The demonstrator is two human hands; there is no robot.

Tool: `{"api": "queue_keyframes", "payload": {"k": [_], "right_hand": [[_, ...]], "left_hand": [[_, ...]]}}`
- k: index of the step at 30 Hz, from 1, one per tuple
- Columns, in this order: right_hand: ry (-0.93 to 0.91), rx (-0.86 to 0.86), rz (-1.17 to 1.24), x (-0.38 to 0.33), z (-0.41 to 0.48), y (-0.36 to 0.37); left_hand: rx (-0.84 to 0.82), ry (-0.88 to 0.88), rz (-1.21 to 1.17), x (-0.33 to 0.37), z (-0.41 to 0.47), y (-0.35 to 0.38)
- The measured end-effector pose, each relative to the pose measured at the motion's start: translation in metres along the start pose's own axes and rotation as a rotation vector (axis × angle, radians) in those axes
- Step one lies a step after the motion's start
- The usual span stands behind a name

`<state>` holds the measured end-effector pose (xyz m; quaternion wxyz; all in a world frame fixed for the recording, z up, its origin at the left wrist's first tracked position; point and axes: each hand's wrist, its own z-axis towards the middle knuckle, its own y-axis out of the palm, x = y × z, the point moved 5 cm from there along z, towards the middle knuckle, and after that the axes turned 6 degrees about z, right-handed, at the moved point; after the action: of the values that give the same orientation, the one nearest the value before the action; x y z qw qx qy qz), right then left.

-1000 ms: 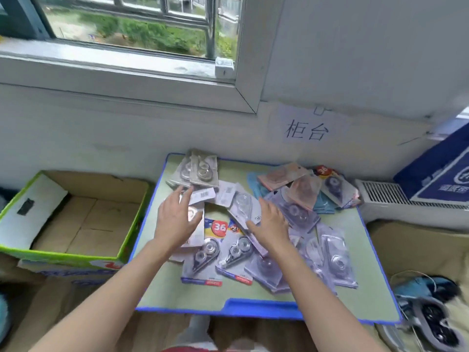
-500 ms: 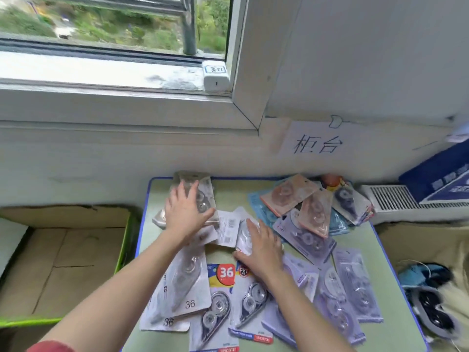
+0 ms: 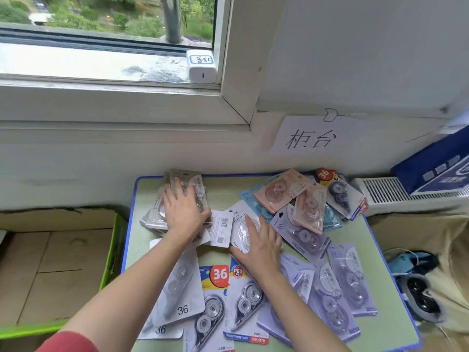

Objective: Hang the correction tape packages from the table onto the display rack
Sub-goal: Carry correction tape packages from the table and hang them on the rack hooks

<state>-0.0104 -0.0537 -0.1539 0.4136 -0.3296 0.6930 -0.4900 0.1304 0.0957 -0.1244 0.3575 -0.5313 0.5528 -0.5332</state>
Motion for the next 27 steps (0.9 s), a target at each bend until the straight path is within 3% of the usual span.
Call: {"api": "queue_keyframes", "payload": {"k": [17, 27], "right_hand": [[0.010, 0.046, 0.009, 0.035, -0.045, -0.022], [0.056, 0.103, 0.088, 0.063, -0.080, -0.043]], "left_hand": [[0.170, 0.117, -0.185, 0.011, -0.034, -0.023], [0.276, 0.186, -0.334, 0.028, -0.113, -0.029]]}}
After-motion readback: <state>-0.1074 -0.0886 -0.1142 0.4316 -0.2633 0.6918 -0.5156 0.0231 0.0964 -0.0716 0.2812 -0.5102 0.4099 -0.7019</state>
